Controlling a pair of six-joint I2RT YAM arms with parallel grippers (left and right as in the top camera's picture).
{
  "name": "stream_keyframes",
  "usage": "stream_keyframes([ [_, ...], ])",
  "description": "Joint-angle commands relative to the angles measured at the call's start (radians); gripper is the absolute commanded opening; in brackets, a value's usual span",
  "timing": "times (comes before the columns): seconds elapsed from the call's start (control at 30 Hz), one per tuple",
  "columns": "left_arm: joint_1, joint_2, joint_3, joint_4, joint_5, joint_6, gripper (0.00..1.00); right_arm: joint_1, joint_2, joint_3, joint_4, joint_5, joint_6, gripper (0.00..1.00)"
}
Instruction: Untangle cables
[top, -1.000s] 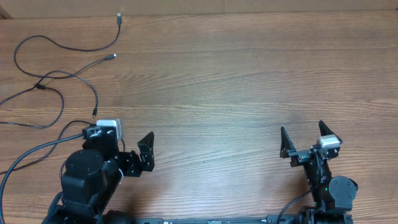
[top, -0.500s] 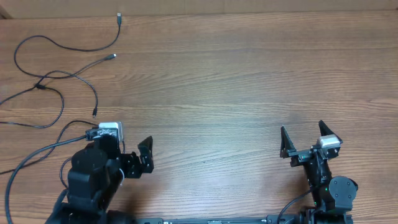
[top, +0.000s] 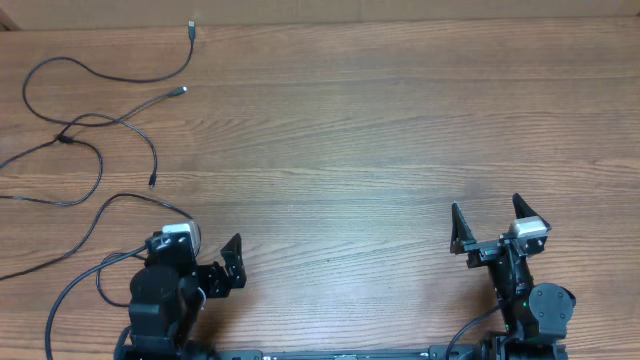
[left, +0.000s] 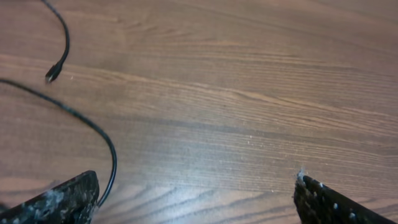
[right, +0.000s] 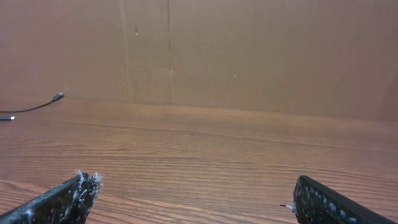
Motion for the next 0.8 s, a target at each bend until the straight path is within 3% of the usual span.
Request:
stream_keyframes([
  [0.0, 0.006, -0.058, -0.053, 0.062, 0.034, 0.103, 0.99, 0.006, -0.008, -0.01, 0.005, 0.01, 0.005, 1.0],
  [0.53, 0.027, -0.265, -0.228, 0.283, 0.04, 0.133, 1.0, 0.006, -0.008, -0.01, 0.005, 0.01, 0.005, 1.0],
  [0.77, 0.032, -0.265, -0.36, 0.616, 0.079, 0.201, 0.99, 0.006, -0.008, -0.01, 0.005, 0.01, 0.005, 1.0],
])
